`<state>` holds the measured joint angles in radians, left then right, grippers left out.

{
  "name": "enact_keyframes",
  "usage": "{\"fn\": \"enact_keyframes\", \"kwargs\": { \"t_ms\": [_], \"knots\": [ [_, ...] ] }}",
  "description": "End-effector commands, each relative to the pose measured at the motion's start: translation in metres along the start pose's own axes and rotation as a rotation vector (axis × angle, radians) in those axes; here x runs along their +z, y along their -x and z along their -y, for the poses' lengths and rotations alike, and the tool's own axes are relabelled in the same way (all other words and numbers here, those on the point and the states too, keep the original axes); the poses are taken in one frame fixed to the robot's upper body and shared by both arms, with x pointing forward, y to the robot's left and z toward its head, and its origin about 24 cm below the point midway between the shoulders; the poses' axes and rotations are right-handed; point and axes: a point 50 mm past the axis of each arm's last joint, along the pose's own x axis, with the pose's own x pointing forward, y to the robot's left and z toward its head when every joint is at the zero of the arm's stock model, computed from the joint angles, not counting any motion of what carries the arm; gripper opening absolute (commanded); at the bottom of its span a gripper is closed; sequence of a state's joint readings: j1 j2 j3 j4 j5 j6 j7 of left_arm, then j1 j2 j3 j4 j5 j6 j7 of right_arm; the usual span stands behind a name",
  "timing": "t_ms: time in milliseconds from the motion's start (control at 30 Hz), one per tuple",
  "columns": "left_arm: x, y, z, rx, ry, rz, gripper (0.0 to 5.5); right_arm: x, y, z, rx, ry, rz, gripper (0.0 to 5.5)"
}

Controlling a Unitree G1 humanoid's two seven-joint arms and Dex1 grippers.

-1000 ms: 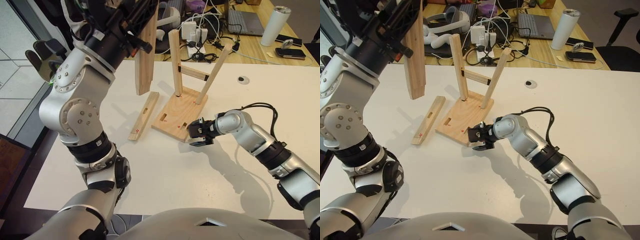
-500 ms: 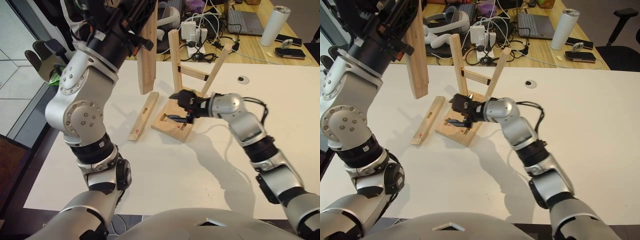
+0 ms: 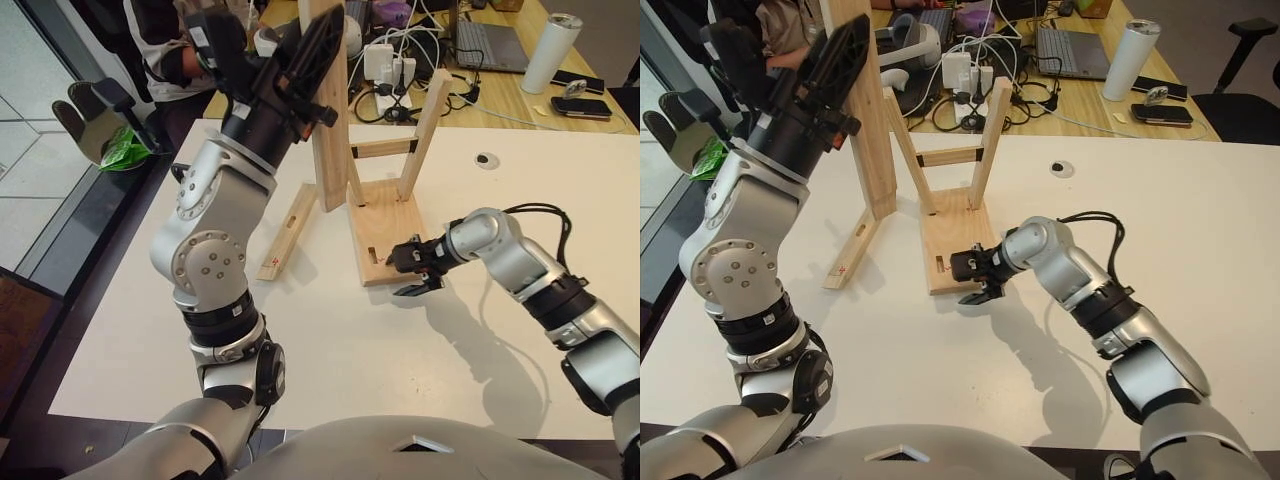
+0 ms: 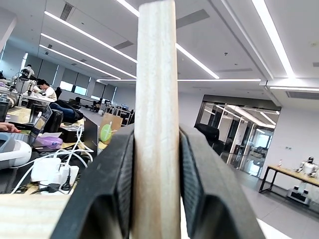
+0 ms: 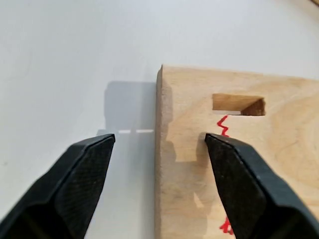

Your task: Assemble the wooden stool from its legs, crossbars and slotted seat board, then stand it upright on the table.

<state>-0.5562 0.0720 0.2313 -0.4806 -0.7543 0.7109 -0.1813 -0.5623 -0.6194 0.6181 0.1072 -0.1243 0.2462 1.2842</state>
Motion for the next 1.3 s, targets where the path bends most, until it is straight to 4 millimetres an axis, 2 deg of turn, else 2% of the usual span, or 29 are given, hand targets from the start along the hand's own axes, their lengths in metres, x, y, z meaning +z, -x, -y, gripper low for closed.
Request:
{"fn": "enact_keyframes", "kwargs": {
  "t_ms": [33,133,267,433,767,867,967,1100,1300],
  "knots": [
    [0.007,0.0,0.003,-0.047,0.032,0.044,1.03,-0.002,0.02,-0.003,-0.074,-0.123,0.141,3.39],
    [0.009,0.001,0.011,-0.113,0.091,0.064,1.03,0.022,0.044,0.006,-0.157,-0.287,0.493,3.39],
    [0.014,0.007,0.029,-0.279,0.207,0.085,1.03,0.039,0.08,0.013,-0.186,-0.482,0.901,3.39],
    [0.015,0.013,0.043,-0.391,0.286,0.071,1.03,0.05,0.103,0.012,-0.113,-0.547,1.114,3.39],
    [0.009,0.009,0.048,-0.428,0.296,0.03,1.03,0.081,0.123,0.001,0.078,-0.497,1.289,3.39],
    [0.007,0.007,0.05,-0.435,0.298,0.027,1.03,0.089,0.12,-0.002,0.122,-0.477,1.285,3.39],
    [0.006,0.004,0.052,-0.445,0.302,0.03,1.03,0.095,0.108,-0.004,0.15,-0.469,1.238,3.39],
    [0.005,0.004,0.053,-0.444,0.298,0.024,1.03,0.099,0.098,-0.005,0.174,-0.463,1.206,2.83],
    [0.002,0.007,0.05,-0.427,0.258,-0.003,1.03,0.097,0.095,-0.005,0.165,-0.469,1.211,1.78]
  ]
}}
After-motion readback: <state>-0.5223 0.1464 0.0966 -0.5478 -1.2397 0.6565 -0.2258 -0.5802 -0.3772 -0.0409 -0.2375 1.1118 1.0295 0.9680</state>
